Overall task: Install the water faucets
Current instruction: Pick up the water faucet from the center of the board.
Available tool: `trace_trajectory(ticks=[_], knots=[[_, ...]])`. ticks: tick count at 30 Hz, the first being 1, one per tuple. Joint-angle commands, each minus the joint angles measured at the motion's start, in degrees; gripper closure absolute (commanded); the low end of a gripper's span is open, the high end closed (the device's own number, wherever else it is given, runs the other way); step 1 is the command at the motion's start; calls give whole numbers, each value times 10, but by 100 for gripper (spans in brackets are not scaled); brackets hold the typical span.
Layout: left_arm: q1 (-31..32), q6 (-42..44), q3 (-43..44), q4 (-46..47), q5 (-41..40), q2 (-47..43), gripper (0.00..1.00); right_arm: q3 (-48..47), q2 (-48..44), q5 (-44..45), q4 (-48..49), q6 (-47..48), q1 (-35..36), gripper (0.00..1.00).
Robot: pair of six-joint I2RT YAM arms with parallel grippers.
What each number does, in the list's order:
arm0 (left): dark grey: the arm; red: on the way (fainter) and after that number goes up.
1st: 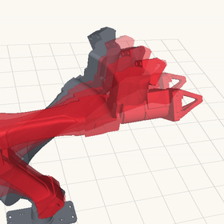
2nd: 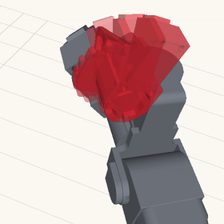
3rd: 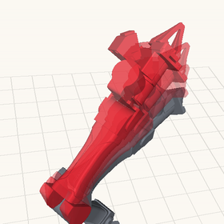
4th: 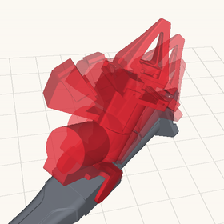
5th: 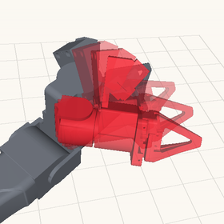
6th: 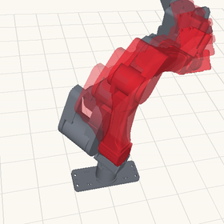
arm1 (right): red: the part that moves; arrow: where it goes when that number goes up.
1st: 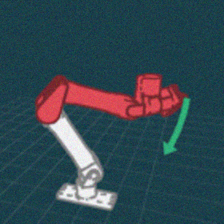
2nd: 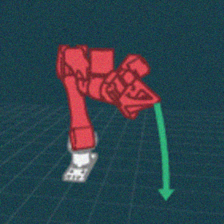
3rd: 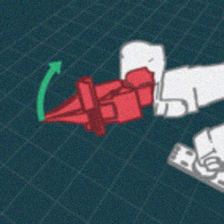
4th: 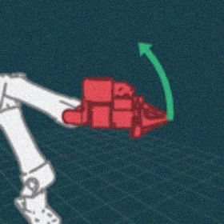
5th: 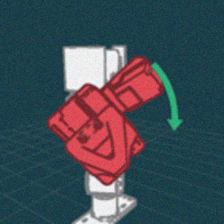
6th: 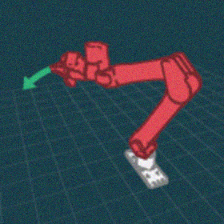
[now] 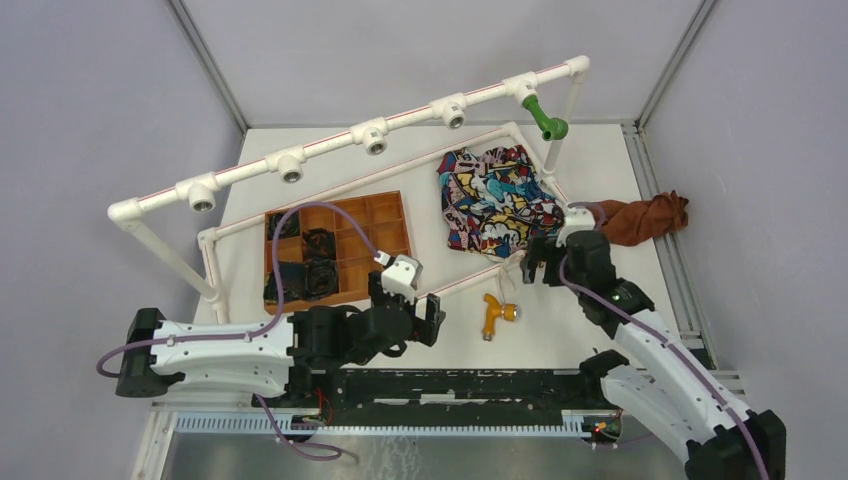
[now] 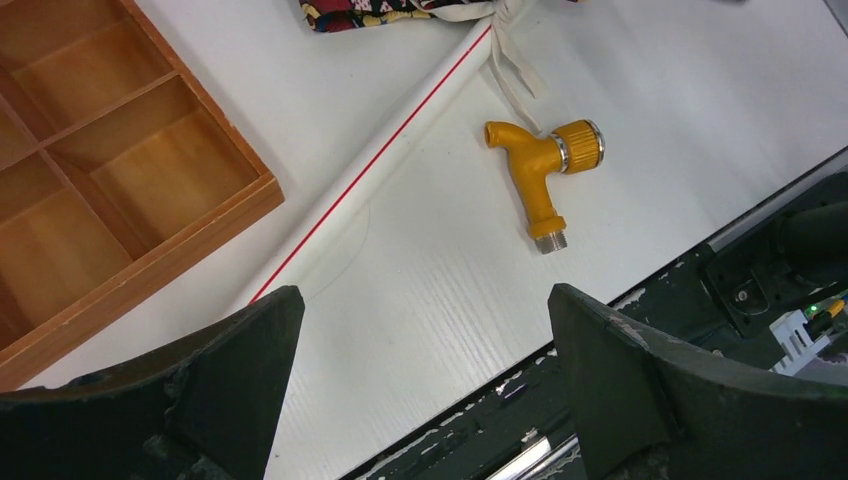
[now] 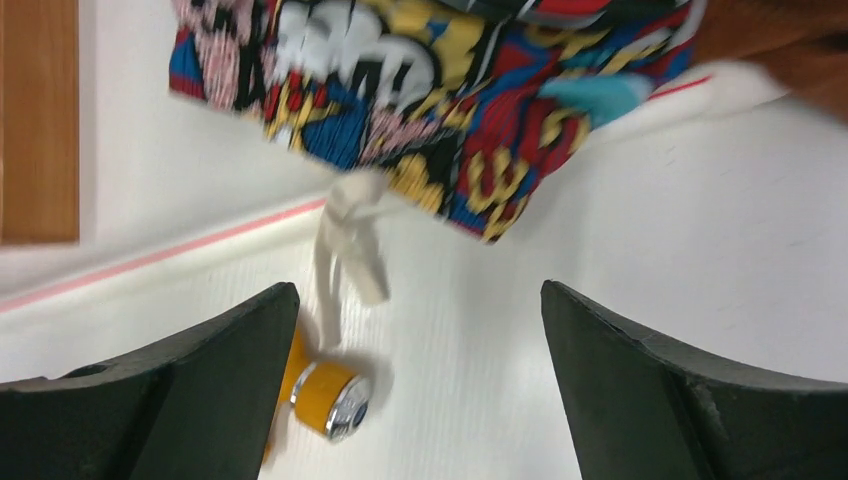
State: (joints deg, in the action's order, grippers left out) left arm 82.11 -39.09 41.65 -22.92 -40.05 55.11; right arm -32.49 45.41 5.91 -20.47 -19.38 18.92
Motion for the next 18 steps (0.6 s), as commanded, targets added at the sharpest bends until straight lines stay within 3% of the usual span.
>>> trace_trajectory(ticks=[1, 9, 18], knots=[[1, -50, 27, -20, -37, -23, 0, 37, -10, 65, -34, -58, 108, 3], [2, -48, 28, -18, -31, -11, 0, 59, 1, 84, -57, -78, 275, 8], [1, -39, 32, -13, -12, 3, 0, 62, 28, 78, -57, 19, 281, 12]])
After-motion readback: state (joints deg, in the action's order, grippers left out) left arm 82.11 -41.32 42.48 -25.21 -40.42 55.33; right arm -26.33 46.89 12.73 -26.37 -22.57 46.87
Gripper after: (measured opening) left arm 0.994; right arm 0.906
